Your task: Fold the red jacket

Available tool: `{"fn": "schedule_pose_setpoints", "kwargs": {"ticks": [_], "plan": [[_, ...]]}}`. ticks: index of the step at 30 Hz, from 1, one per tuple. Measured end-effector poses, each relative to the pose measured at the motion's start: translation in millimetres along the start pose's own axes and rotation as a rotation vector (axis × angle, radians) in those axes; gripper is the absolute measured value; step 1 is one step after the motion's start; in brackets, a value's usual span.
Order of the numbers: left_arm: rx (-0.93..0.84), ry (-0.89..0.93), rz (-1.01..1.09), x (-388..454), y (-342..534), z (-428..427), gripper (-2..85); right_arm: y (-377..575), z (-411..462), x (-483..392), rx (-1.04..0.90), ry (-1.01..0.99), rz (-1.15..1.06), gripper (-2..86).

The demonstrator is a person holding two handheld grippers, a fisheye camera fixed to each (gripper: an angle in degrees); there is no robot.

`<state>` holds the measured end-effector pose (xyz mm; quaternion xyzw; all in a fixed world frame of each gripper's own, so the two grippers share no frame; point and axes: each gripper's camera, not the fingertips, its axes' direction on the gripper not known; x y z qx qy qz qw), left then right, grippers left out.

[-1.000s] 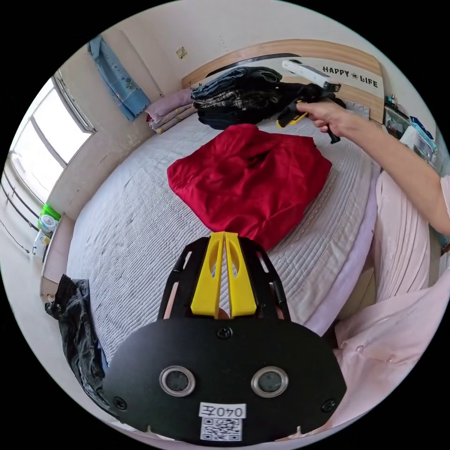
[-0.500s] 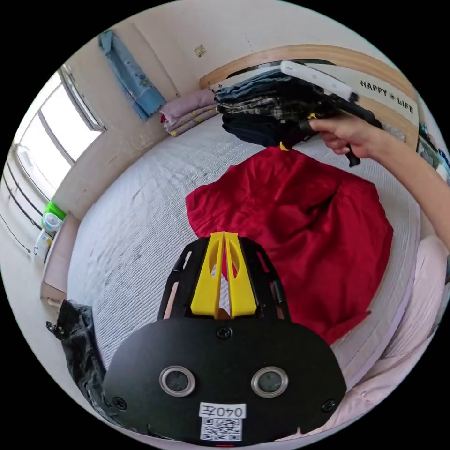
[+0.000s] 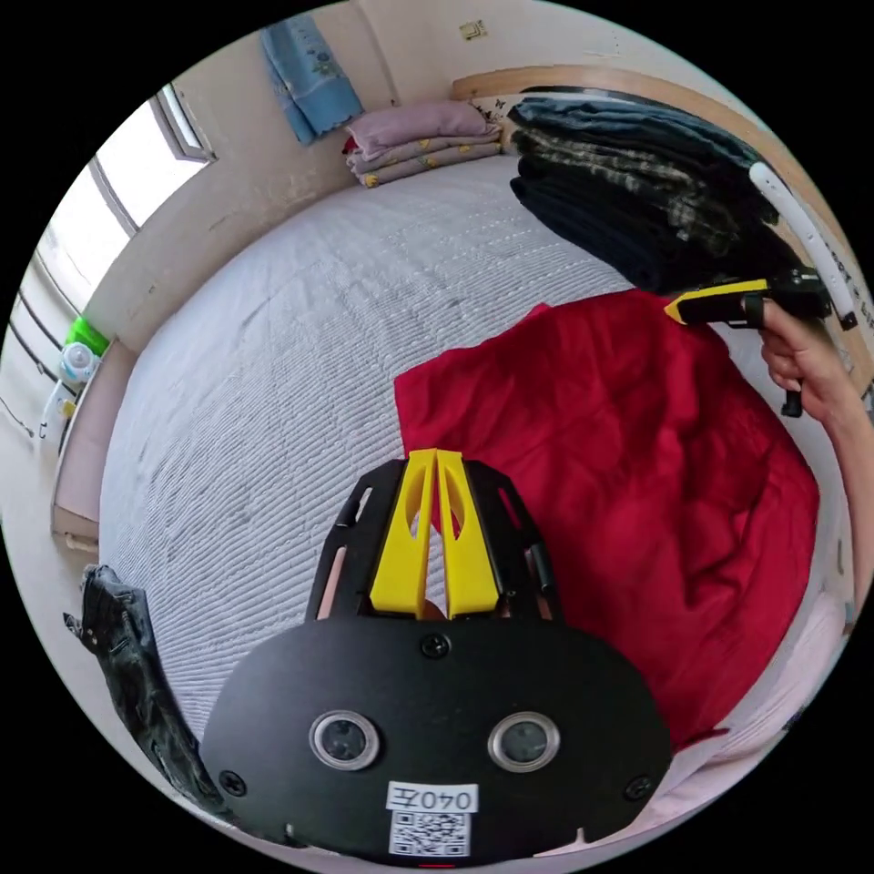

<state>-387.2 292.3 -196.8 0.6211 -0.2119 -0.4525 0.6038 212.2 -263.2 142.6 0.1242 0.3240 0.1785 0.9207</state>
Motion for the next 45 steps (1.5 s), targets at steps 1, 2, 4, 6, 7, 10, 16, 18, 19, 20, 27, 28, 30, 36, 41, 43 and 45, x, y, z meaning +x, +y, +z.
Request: {"fn": "schedule_pose_setpoints", "kwargs": {"ticks": [1,2,4,6,7,10,16,18,19,20,27,28,30,36,41,43,45], "plan": [[0.028,0.022,0.016,2.6,10.9,-14.1,-0.9,18.5,-19.4,-7.4,0.045,0.002,-0.059,-1.0],[0.069,0.054,0.051,11.6,35.0,-39.8,-0.9,41.5,-34.5,-18.2,0.065,-0.001,-0.131,-1.0],[0.107,0.063,0.116,34.3,70.9,-69.0,-0.9,76.3,-48.2,-33.8,0.083,-0.005,-0.212,-1.0],[0.107,0.051,0.201,71.8,103.3,-82.9,-0.9,104.0,-51.8,-44.5,0.079,-0.020,-0.259,-1.0],[0.097,0.050,0.222,80.5,107.7,-81.5,-0.9,115.5,-49.2,-47.0,0.060,-0.035,-0.274,-1.0],[-0.031,-0.005,0.249,105.9,112.4,-41.3,-0.9,123.3,-24.7,-33.1,-0.008,0.022,-0.234,-1.0],[-0.019,0.025,0.120,97.0,88.7,-48.0,-0.9,123.9,-43.2,16.8,0.075,0.092,-0.070,-1.0],[0.093,0.022,0.134,106.0,77.3,-77.7,-0.8,124.0,-61.5,33.5,0.121,0.074,-0.031,-1.0],[0.106,0.026,0.143,110.2,72.9,-82.0,-0.8,123.7,-66.6,42.7,0.117,0.003,-0.026,-0.9],[0.122,0.035,0.162,120.1,63.1,-86.3,-0.9,123.5,-66.1,49.0,0.101,-0.105,-0.038,-0.9],[0.060,0.033,0.145,164.7,15.1,-27.8,-0.8,118.6,-31.6,54.2,-0.034,-0.268,-0.072,0.2],[0.047,0.028,0.134,165.8,13.7,-20.2,-0.8,116.6,-26.8,52.7,-0.070,-0.245,-0.080,1.2],[0.030,0.035,0.087,166.1,15.1,3.4,-0.8,114.4,-22.2,49.8,-0.100,-0.221,-0.092,3.2],[0.043,0.062,0.062,168.2,10.0,-0.2,-0.8,104.4,-2.7,43.6,-0.197,-0.207,-0.092,3.9],[0.047,0.041,0.072,178.8,5.6,-4.1,-0.8,110.7,-33.4,30.9,-0.125,-0.145,-0.224,-0.7],[0.051,0.025,0.080,184.6,4.7,-5.9,-0.9,120.8,-51.5,23.3,-0.100,-0.147,-0.303,-0.9],[0.054,-0.006,0.099,194.9,3.3,-8.1,-0.9,131.4,-65.1,15.7,-0.087,-0.151,-0.383,-0.9]]}}
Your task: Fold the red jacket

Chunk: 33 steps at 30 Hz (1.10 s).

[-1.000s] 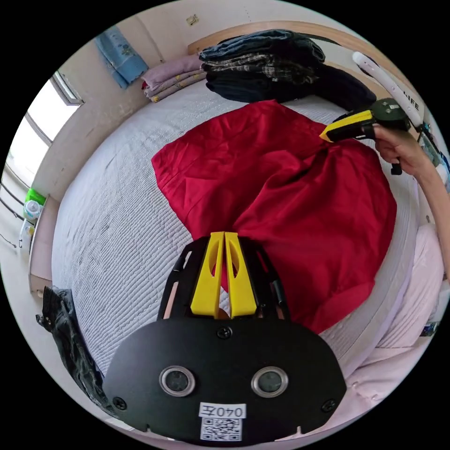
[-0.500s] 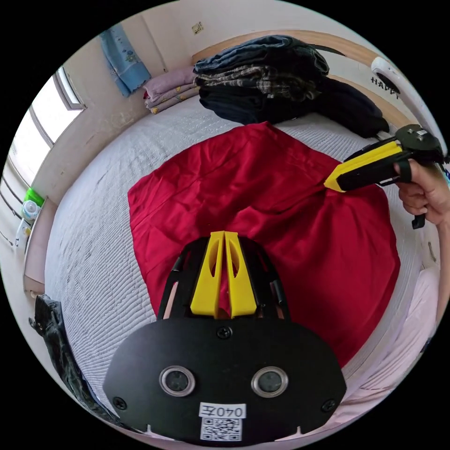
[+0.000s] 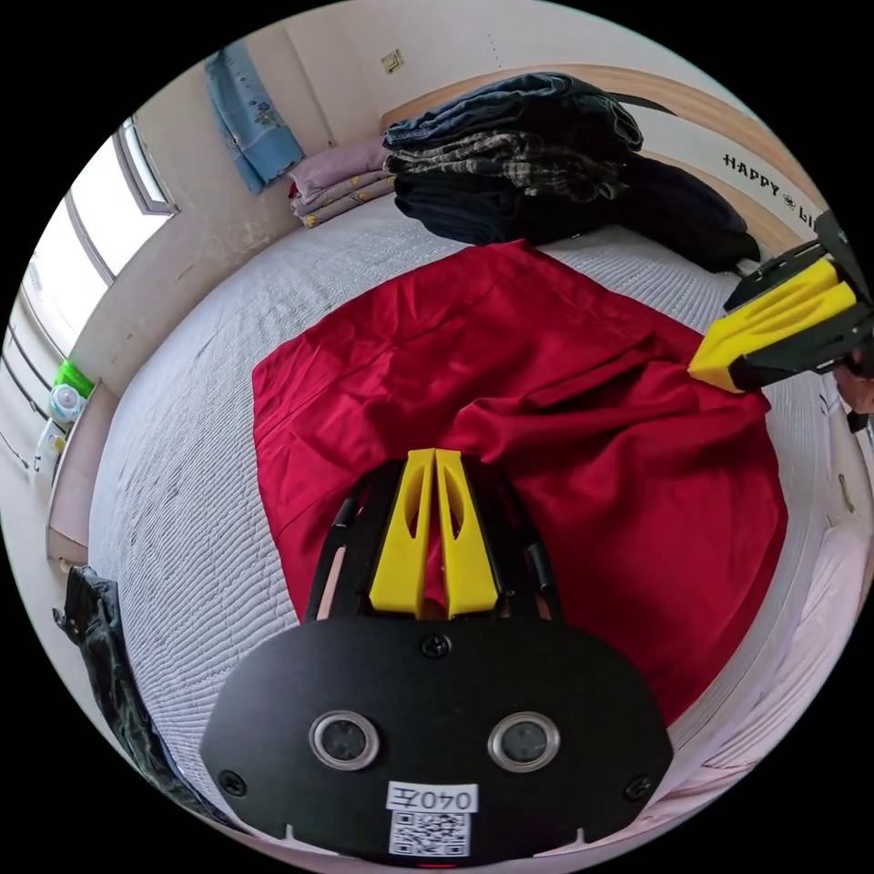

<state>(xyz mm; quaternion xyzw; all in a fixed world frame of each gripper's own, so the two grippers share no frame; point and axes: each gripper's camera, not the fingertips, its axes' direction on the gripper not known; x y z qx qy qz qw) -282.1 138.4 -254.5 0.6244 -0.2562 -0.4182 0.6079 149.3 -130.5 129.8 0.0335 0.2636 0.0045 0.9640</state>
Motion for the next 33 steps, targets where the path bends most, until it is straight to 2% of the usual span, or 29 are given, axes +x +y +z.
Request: {"fn": "schedule_pose_setpoints", "kwargs": {"ticks": [2,5,9,12,14,15,16,20,22,26,29,33], "plan": [[0.000,-0.029,0.019,8.7,-1.6,-1.6,-1.0,5.9,-4.2,-8.1,-0.016,0.061,-0.035,-1.0],[-0.001,-0.073,0.050,22.5,-3.9,-3.8,-1.1,5.5,0.1,3.5,0.007,0.165,0.082,-1.0],[0.000,-0.088,0.058,30.8,-5.7,-7.3,-1.2,8.8,-0.4,10.1,0.053,0.098,0.118,-1.0],[0.002,-0.068,0.046,30.4,-6.2,-10.0,-1.2,22.0,-32.5,-5.0,0.272,0.033,0.017,-1.0],[0.004,-0.056,0.038,30.1,-5.9,-11.8,-1.2,42.2,-58.7,-21.7,0.556,0.042,-0.110,-1.0],[0.007,-0.054,0.032,30.4,-5.4,-13.0,-1.2,45.6,-60.7,-23.5,0.596,0.058,-0.118,-1.0],[0.008,-0.056,0.031,31.0,-5.0,-13.6,-1.2,45.2,-57.8,-21.2,0.585,0.103,-0.092,-0.9],[0.010,-0.099,0.047,42.6,-2.8,-16.7,-1.2,22.3,8.3,24.8,0.069,0.298,0.208,-0.8],[0.010,-0.125,0.063,49.8,-1.1,-17.4,-1.2,25.8,11.4,26.1,0.068,0.251,0.218,-0.5],[0.011,-0.161,0.081,60.1,3.7,-19.2,-1.2,22.1,6.7,29.7,0.143,-0.100,0.211,4.5],[0.012,-0.152,0.076,60.5,7.8,-20.7,-1.2,15.6,22.8,28.2,0.060,-0.177,0.190,7.7],[0.015,-0.125,0.061,57.6,15.1,-22.5,-1.1,10.2,37.8,12.4,-0.009,-0.225,0.131,7.4]]}}
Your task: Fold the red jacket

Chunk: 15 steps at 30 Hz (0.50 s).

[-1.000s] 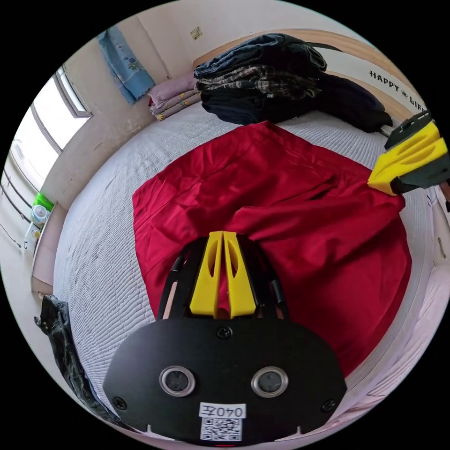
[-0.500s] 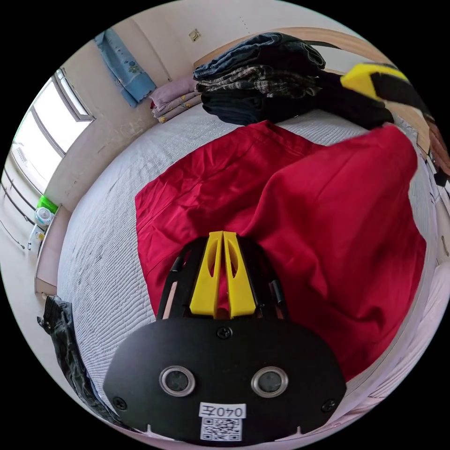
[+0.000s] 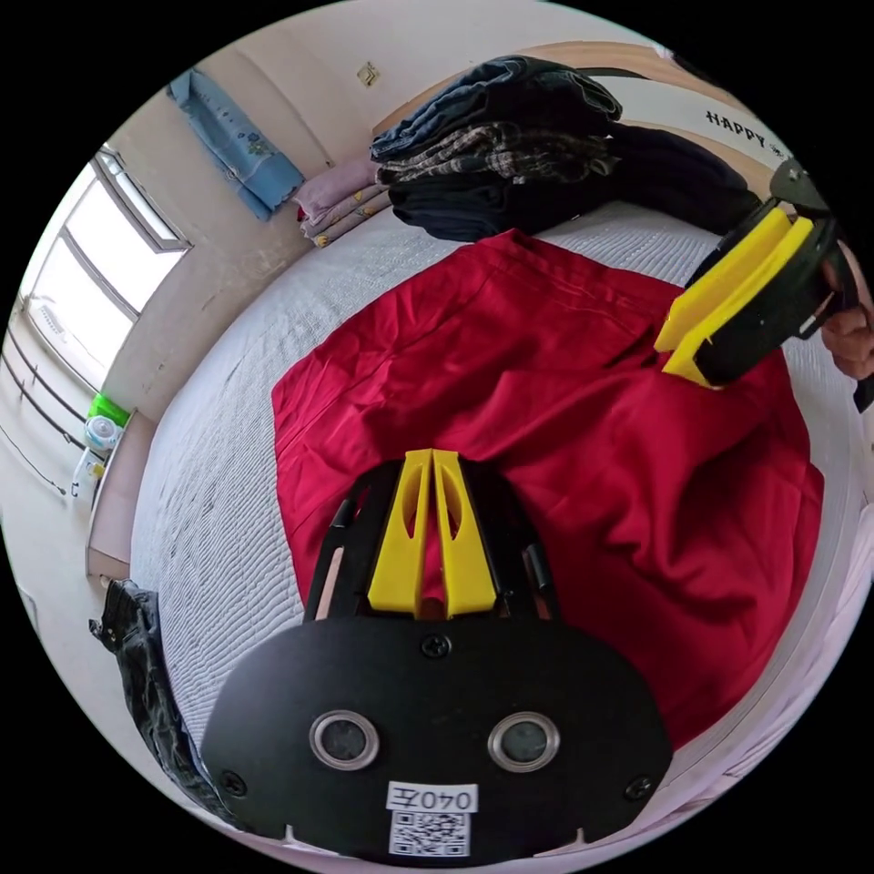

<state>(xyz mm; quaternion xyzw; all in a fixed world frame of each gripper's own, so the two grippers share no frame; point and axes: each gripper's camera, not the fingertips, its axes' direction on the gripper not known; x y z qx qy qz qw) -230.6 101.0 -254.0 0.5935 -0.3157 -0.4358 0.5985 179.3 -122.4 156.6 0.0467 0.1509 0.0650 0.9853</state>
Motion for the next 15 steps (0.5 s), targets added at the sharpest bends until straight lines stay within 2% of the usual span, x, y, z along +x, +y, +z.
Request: {"fn": "schedule_pose_setpoints", "kwargs": {"ticks": [3,5,7,9,11,13,15], "plan": [[0.022,0.042,-0.040,-10.9,7.2,-7.3,-0.9,-2.0,9.3,-24.4,-0.041,0.061,-0.111,1.3],[0.119,0.074,-0.077,-26.6,15.8,-32.3,-0.9,5.5,-10.6,-48.9,0.100,0.317,-0.179,-0.1],[0.237,0.072,-0.114,-42.3,26.4,-66.9,-0.9,15.2,-27.2,-63.4,0.265,0.463,-0.211,0.2],[0.311,0.104,-0.148,-56.9,36.4,-100.4,-0.9,19.7,-32.8,-65.6,0.379,0.508,-0.158,1.8],[0.328,0.123,-0.152,-58.7,44.0,-114.7,-0.8,11.4,-19.8,-54.7,0.303,0.657,0.008,7.9],[0.336,0.110,-0.149,-52.8,53.6,-123.5,-0.8,9.6,-15.4,-51.7,0.252,0.705,0.055,7.7],[0.329,0.090,-0.123,-37.5,65.9,-130.4,-0.9,16.2,-23.3,-57.1,0.314,0.667,0.071,5.4]]}}
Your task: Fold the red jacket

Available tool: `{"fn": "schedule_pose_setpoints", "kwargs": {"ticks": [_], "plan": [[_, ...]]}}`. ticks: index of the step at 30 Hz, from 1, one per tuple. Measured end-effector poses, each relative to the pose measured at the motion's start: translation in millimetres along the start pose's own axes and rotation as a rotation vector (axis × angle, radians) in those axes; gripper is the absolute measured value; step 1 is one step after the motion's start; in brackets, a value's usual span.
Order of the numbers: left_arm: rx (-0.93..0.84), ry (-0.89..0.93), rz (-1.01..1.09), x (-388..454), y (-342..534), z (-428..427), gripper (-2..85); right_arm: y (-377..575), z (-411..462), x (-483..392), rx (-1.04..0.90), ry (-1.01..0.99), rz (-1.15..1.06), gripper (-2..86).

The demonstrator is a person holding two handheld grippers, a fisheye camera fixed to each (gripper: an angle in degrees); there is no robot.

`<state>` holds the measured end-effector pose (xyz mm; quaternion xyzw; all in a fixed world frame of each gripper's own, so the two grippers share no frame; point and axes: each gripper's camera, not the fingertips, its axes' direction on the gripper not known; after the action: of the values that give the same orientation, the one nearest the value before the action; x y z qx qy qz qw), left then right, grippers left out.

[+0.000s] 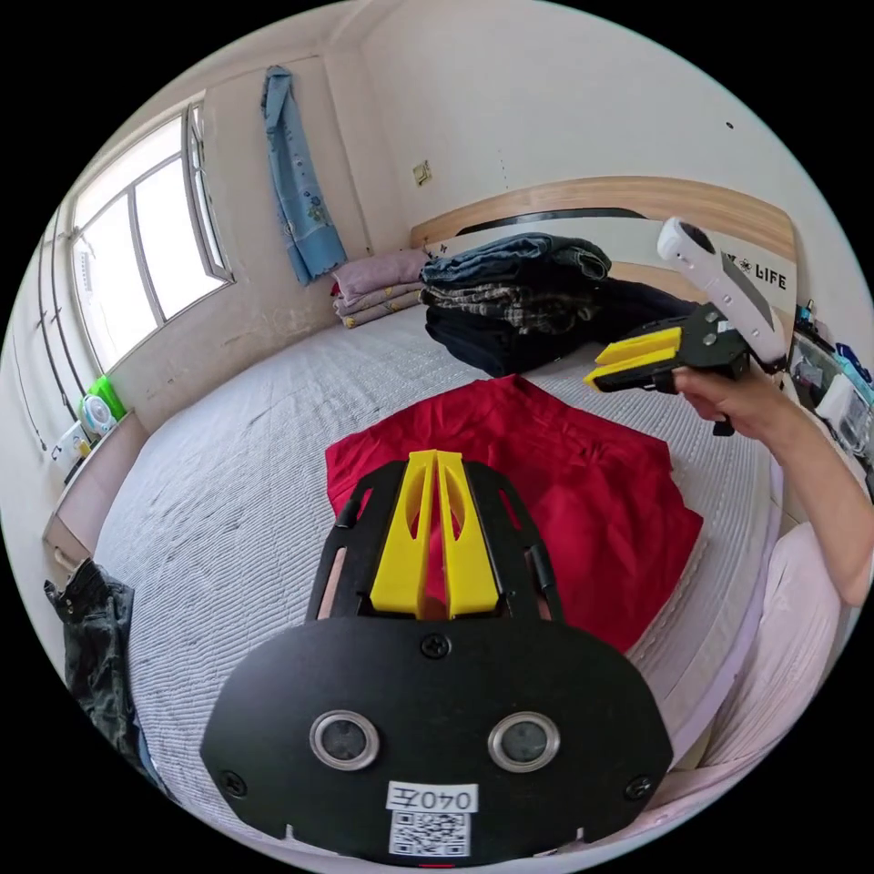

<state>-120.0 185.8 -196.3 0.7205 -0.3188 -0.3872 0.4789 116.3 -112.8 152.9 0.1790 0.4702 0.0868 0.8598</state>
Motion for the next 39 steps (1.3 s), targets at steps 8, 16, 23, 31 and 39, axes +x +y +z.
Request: {"fn": "schedule_pose_setpoints", "kwargs": {"ticks": [8,16,23,31,39], "plan": [[-0.109,-0.060,0.035,40.0,19.9,10.3,-0.9,-4.4,6.7,-37.5,-0.078,-0.569,-0.107,-0.9],[-0.172,-0.135,0.010,26.0,18.5,19.3,-0.9,-7.6,48.4,-62.4,-0.459,-0.084,-0.248,-1.0],[-0.367,-0.152,-0.001,31.6,25.6,67.4,-0.8,-19.3,49.0,-97.6,-0.328,-0.147,-0.281,-1.0],[-0.350,0.051,-0.242,-2.8,80.9,-39.3,0.2,-6.6,-21.6,-84.3,-0.043,-0.362,-0.267,-1.0],[-0.381,-0.071,0.035,96.5,116.3,-49.0,6.6,-20.4,-13.0,-136.0,-0.065,-0.516,-0.336,-1.0]]}}
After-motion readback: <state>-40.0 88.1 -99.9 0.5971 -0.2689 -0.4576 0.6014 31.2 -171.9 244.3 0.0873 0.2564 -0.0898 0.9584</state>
